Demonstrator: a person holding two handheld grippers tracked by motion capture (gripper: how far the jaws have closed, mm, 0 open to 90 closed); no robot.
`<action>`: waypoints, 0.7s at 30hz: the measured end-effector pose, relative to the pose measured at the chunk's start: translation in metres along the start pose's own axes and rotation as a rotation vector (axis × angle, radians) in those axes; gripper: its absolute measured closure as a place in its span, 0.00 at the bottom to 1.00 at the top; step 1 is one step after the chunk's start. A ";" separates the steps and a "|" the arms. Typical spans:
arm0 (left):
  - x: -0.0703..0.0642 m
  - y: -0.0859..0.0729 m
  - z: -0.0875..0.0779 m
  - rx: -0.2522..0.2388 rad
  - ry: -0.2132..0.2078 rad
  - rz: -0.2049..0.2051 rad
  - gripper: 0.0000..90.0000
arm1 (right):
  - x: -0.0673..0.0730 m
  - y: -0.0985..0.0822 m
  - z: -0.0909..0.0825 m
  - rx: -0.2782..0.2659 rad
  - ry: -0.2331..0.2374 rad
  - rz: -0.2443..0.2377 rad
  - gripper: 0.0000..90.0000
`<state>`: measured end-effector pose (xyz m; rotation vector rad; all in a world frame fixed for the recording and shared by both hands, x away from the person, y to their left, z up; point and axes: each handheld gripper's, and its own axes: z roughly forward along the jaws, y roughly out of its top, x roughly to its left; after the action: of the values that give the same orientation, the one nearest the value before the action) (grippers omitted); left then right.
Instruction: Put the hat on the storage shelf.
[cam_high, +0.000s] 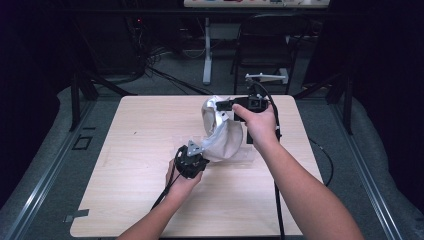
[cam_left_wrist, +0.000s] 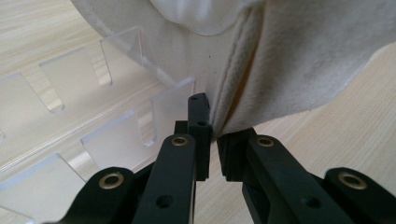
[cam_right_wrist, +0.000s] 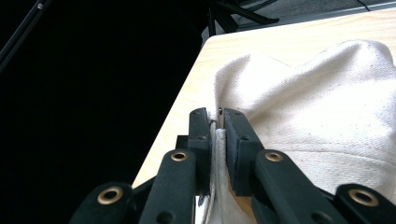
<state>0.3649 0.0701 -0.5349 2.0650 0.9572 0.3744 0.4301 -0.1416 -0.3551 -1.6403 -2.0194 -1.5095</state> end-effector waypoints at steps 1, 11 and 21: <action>0.000 0.000 0.001 -0.002 -0.001 0.000 0.95 | 0.000 0.000 0.000 0.000 0.001 0.000 0.91; -0.001 -0.001 0.001 0.001 0.008 0.008 0.95 | -0.002 -0.002 0.001 0.001 -0.001 0.001 0.91; 0.000 -0.004 0.000 -0.009 0.012 0.009 0.95 | -0.011 -0.003 -0.004 -0.005 -0.024 0.017 0.91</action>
<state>0.3629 0.0718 -0.5384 2.0618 0.9520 0.3959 0.4309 -0.1517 -0.3621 -1.6807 -2.0100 -1.4984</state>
